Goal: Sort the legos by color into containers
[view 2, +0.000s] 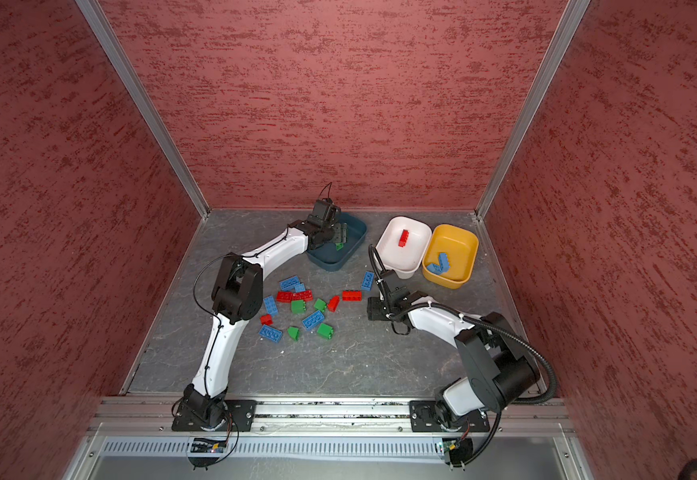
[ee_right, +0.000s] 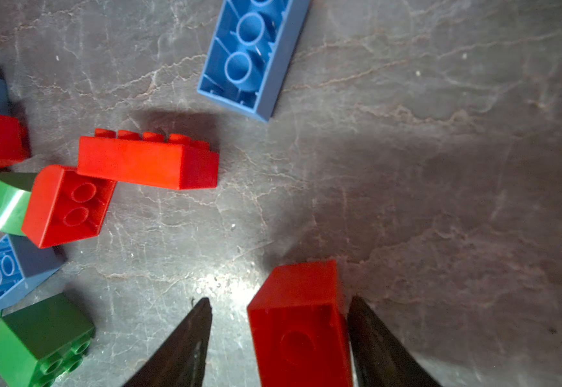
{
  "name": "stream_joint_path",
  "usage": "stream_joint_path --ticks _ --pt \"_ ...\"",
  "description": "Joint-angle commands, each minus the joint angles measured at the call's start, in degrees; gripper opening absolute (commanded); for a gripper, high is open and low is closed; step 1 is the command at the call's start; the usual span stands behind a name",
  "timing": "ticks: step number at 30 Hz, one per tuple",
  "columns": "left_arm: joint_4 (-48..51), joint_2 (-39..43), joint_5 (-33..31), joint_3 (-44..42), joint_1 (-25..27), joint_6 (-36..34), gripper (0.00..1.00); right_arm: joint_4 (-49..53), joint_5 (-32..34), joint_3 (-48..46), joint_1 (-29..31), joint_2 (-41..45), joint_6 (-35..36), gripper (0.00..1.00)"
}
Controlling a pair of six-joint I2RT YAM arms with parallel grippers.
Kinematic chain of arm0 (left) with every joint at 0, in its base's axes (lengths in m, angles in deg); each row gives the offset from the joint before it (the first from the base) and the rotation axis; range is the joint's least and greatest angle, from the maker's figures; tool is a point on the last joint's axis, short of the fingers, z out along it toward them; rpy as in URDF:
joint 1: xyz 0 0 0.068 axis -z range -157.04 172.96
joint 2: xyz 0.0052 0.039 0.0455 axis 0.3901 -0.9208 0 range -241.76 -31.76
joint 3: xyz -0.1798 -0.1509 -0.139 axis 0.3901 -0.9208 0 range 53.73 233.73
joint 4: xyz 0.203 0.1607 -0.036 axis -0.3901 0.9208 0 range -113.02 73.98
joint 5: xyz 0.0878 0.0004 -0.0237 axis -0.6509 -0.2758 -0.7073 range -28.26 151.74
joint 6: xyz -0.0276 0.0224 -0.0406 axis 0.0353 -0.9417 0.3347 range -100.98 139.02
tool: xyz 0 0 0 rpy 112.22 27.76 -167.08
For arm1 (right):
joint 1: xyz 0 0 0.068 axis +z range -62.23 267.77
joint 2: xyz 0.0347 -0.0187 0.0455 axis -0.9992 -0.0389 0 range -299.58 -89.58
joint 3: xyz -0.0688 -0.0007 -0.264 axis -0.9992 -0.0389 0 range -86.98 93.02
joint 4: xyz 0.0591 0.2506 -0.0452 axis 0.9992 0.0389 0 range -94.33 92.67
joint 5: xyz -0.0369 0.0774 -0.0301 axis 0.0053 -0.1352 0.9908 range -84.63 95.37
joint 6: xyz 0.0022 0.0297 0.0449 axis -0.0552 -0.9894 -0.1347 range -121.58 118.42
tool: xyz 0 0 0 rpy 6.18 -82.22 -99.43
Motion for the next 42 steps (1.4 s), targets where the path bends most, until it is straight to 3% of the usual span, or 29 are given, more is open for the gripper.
stream_joint_path --ticks 1,8,17,24,28,35,42 --pt "-1.0 2.8 1.6 -1.4 -0.1 0.4 0.97 2.5 3.8 2.6 1.0 -1.7 1.2 0.62" --pt "-2.3 6.1 4.8 -3.7 -0.1 0.0 0.99 4.9 8.6 4.9 2.5 -4.8 1.4 0.55" --pt "-11.1 14.2 7.0 -14.0 0.0 1.2 1.0 4.2 12.0 4.5 2.8 -4.8 4.1 0.41" --pt "-16.3 18.1 11.5 -19.1 0.1 -0.3 0.99 2.0 11.4 4.0 2.7 -1.9 4.3 0.27" --pt "-19.3 20.3 10.5 -22.4 0.2 1.4 1.0 0.9 10.5 4.9 2.0 1.6 5.5 0.24" --pt "-23.5 24.0 12.0 -27.8 0.2 3.5 1.0 -2.1 7.0 9.9 -4.7 5.4 8.3 0.25" --pt "-28.0 27.5 14.1 -33.8 0.2 4.3 0.99 -2.3 2.5 18.3 -15.6 -1.9 10.9 0.26"
